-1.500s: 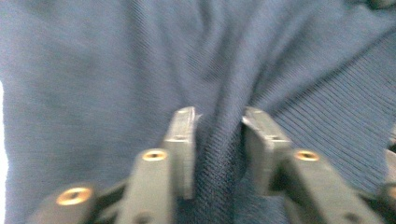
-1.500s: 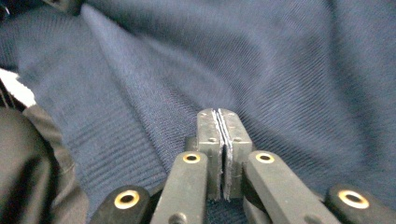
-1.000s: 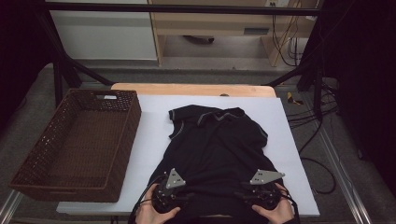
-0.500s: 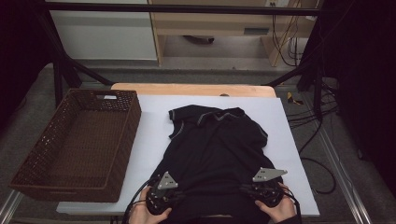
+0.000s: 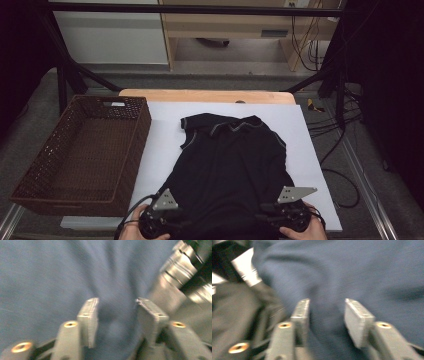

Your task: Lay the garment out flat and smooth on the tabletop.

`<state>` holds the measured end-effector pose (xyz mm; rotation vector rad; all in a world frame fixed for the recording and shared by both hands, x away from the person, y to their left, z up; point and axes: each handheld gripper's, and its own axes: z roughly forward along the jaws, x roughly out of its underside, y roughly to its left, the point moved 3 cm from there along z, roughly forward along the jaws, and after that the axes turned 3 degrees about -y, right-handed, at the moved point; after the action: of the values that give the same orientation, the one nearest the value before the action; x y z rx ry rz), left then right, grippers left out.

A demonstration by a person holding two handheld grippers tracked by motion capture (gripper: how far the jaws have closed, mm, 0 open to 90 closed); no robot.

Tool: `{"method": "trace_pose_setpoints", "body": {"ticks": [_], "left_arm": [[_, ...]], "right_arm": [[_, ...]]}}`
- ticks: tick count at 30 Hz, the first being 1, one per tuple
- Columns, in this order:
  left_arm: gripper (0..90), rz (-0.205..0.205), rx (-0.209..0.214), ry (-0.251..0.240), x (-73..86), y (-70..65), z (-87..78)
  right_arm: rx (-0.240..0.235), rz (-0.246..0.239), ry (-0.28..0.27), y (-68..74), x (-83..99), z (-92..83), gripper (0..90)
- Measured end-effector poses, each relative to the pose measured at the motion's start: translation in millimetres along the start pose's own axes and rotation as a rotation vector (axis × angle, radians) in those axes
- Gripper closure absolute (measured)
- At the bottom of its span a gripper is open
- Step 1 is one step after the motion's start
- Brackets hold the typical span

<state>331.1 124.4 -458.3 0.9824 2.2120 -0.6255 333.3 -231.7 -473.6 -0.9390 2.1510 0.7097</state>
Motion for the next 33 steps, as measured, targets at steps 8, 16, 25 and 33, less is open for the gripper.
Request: {"method": "trace_pose_setpoints", "body": {"ticks": [8, 16, 25, 33], "left_arm": [[24.1, -0.110, -0.165, -0.064, -3.2, 53.0, 16.7], [14.2, -0.146, -0.246, -0.064, 5.5, 70.4, 23.8], [48.9, -0.152, -0.269, -0.114, 14.1, 80.0, 27.4], [83.6, -0.116, -0.231, -0.057, 14.5, 68.7, 21.4]], "right_arm": [[0.254, 0.104, -0.107, -50.4, 2.4, -14.5, 35.2], [0.365, 0.142, -0.111, -76.1, 12.6, -20.1, 36.2], [0.419, 0.172, -0.055, -90.3, 21.2, -16.0, 49.1], [0.383, 0.184, -0.011, -86.4, 23.2, -20.9, 84.9]]}}
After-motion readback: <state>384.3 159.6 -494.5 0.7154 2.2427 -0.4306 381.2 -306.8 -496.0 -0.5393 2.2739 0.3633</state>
